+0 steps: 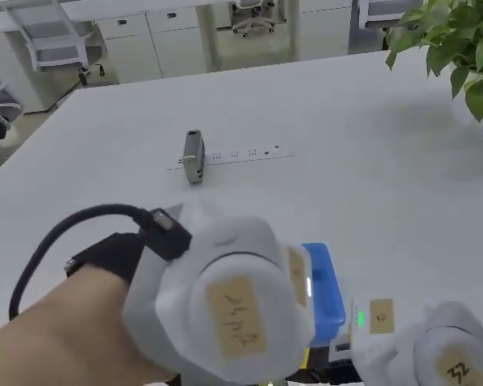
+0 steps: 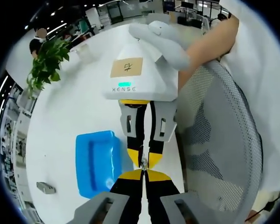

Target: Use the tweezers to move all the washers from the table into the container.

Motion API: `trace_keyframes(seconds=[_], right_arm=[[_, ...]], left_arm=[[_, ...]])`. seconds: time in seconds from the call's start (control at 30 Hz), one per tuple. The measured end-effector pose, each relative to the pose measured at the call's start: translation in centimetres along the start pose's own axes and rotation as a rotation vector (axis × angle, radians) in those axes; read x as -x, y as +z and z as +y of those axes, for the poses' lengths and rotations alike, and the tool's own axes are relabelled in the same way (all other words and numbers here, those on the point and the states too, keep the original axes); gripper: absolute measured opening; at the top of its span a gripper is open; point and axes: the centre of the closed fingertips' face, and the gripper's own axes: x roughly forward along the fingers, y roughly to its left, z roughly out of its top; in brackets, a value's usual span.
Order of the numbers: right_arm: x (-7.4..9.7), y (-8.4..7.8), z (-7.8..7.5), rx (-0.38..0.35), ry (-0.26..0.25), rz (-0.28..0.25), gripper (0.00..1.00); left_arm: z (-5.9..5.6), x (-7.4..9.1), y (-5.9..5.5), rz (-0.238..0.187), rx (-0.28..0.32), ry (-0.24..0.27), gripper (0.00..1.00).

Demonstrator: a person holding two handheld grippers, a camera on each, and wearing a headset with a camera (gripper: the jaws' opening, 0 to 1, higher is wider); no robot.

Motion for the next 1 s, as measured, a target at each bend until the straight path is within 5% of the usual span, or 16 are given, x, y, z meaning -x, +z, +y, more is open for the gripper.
trace_keyframes(seconds=[0.83,1.0], right_arm=[[0.1,0.0,-0.3,0.022,-0.019,0.004,0.04],[0.2,0.0,-0.5,0.028,-0.031,0.008,0.03]], left_arm=[[0.5,-0.6,0.6,0.008,-0.026,-0.027,0.0],[1.0,-0.6,0.8,-0.029,0.018,-0.007,0.0]])
